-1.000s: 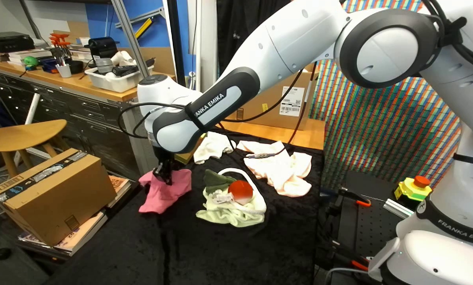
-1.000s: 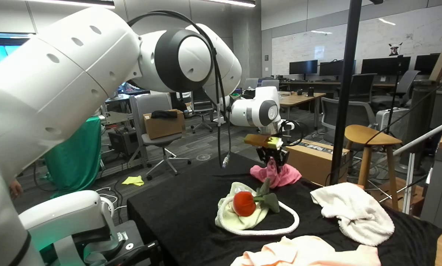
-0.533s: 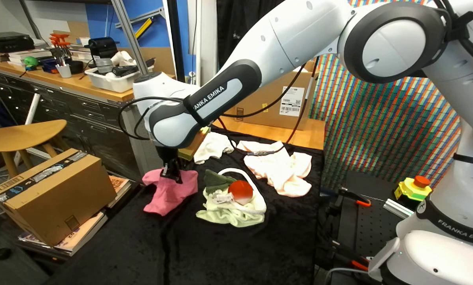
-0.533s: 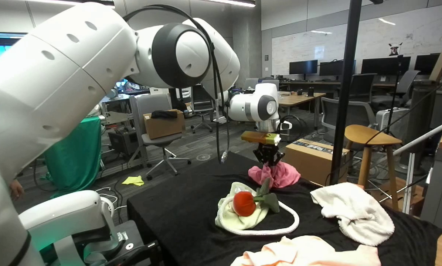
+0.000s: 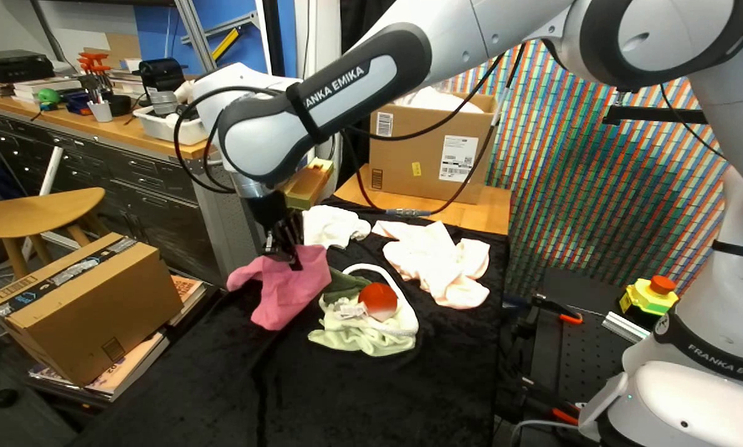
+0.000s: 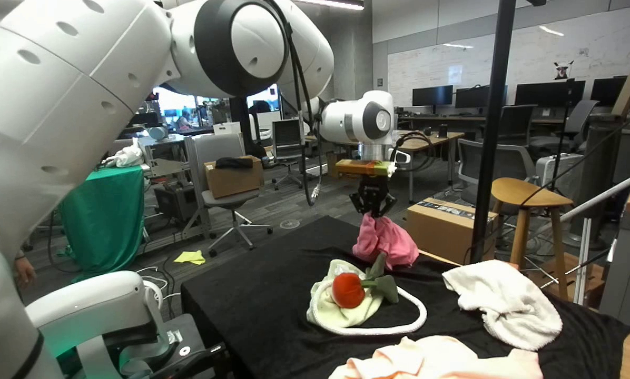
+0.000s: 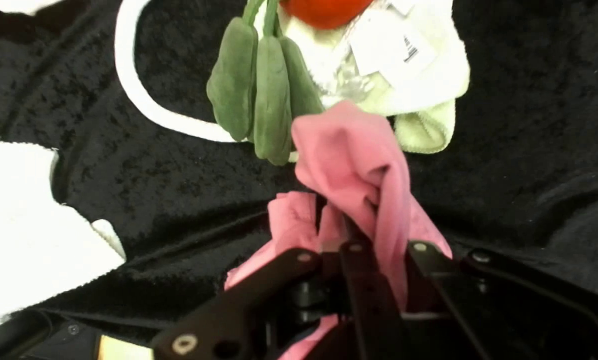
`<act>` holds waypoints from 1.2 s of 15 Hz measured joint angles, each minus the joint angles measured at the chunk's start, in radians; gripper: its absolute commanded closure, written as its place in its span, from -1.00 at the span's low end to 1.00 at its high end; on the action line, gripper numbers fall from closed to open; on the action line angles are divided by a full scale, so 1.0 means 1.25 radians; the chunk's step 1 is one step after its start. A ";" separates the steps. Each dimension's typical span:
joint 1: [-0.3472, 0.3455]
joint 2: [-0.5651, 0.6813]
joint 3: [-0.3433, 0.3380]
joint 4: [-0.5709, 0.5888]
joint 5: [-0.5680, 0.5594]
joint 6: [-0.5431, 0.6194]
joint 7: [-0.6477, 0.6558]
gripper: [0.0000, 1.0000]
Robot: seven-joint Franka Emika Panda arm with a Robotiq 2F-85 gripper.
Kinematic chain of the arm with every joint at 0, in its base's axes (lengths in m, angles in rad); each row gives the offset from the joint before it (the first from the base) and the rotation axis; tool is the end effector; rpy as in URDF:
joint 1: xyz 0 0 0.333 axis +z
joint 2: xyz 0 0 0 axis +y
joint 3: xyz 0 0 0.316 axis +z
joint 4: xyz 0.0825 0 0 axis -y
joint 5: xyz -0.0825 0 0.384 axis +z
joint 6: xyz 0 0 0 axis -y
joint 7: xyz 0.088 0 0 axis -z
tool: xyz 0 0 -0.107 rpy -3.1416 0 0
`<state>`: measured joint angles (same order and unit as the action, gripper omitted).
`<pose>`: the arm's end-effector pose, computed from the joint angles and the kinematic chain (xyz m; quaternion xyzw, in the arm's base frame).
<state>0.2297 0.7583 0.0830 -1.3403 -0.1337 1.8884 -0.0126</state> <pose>0.6865 0.1988 0.2619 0.9778 0.1797 -0.0975 0.0466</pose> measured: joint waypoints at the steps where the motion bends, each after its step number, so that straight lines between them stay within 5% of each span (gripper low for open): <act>1: -0.003 -0.024 0.003 -0.015 0.002 -0.014 -0.002 0.84; 14: -0.074 -0.298 0.009 -0.383 0.092 0.006 -0.027 0.84; 18: -0.076 -0.303 0.016 -0.475 0.111 0.101 -0.022 0.85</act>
<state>0.1346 0.3797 0.1029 -1.9339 0.0046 2.0150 -0.0398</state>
